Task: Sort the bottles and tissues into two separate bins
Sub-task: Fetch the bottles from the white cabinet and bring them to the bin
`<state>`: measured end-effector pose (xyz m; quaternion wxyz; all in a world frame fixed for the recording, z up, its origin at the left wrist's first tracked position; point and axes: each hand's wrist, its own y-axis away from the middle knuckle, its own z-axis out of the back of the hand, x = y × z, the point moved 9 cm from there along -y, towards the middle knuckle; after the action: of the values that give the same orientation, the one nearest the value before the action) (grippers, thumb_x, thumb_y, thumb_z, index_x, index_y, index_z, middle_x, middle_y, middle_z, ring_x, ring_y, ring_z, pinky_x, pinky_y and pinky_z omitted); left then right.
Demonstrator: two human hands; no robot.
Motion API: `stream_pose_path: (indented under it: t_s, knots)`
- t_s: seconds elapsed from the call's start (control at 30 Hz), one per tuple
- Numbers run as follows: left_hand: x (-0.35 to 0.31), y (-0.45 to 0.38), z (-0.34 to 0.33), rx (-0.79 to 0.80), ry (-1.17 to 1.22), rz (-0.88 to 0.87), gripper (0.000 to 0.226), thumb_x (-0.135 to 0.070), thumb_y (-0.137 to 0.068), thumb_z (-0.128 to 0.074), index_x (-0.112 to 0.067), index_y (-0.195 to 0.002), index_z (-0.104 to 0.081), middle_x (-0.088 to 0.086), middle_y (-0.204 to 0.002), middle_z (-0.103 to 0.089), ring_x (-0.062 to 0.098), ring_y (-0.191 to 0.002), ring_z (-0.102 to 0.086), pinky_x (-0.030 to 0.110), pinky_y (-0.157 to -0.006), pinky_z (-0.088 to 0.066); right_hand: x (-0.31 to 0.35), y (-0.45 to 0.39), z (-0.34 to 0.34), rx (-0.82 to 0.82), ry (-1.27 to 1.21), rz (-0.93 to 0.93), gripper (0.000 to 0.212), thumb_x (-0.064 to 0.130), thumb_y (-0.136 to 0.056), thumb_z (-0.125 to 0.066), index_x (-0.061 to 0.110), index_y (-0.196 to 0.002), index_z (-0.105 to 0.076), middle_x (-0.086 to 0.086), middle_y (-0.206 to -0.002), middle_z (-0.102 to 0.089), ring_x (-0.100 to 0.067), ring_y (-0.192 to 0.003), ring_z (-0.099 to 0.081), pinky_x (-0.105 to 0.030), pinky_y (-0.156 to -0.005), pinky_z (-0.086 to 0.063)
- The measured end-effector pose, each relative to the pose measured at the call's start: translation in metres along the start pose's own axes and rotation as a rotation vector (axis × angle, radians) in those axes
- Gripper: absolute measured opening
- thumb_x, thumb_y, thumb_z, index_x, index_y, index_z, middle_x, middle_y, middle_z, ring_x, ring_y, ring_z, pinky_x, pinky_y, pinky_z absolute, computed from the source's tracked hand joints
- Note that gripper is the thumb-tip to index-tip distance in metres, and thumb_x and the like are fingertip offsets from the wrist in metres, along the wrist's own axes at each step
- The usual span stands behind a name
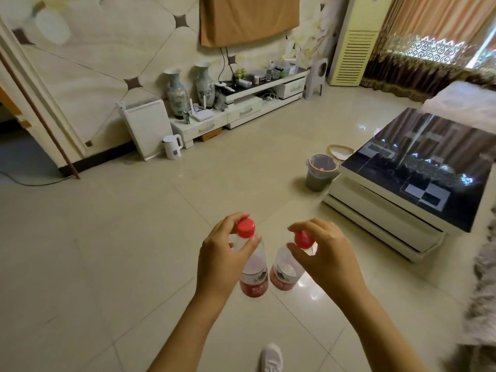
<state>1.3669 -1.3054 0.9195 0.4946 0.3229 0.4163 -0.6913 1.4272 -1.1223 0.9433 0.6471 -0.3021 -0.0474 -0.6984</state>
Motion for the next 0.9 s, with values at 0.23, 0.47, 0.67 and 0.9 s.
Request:
stream_pose_path:
  t_s: [0.23, 0.47, 0.67, 0.9]
  knots:
    - [0.022, -0.140, -0.069, 0.014, -0.126, -0.010, 0.043, -0.034, -0.076, -0.077, -0.035, -0.116, -0.060, -0.016, -0.107, -0.063, 0.006, -0.098, -0.060, 0.024, -0.076, -0.056, -0.075, -0.141, -0.031, 0.016, -0.018, -0.018, 0.033, 0.023, -0.074, -0.079, 0.024, -0.104, -0.066, 0.008, -0.096, -0.064, -0.013, -0.087, -0.054, -0.028, -0.072, -0.051]
    - [0.032, -0.266, -0.126, 0.048, -0.194, 0.029, 0.042, -0.032, -0.077, -0.077, -0.031, -0.116, -0.061, -0.013, -0.109, -0.065, 0.008, -0.100, -0.060, 0.033, -0.077, -0.058, -0.130, -0.265, -0.033, -0.008, -0.033, -0.009, 0.037, 0.018, -0.070, -0.081, 0.024, -0.103, -0.066, 0.007, -0.097, -0.064, -0.012, -0.087, -0.052, -0.025, -0.071, -0.047]
    - [0.046, -0.356, -0.159, 0.079, -0.218, 0.035, 0.036, -0.032, -0.077, -0.075, -0.034, -0.111, -0.062, -0.019, -0.105, -0.065, 0.006, -0.096, -0.060, 0.032, -0.073, -0.057, -0.166, -0.352, -0.047, -0.029, -0.068, -0.023, 0.038, 0.017, -0.069, -0.082, 0.025, -0.103, -0.065, 0.010, -0.097, -0.063, -0.015, -0.088, -0.055, -0.027, -0.073, -0.047]
    - [0.077, -0.484, -0.212, 0.179, -0.202, 0.024, 0.036, -0.035, -0.076, -0.075, -0.039, -0.109, -0.060, -0.022, -0.104, -0.064, 0.005, -0.094, -0.060, 0.033, -0.074, -0.056, -0.219, -0.459, -0.074, -0.050, -0.025, -0.096, 0.038, 0.022, -0.070, -0.081, 0.026, -0.104, -0.064, 0.011, -0.100, -0.062, -0.012, -0.089, -0.055, -0.022, -0.076, -0.045]
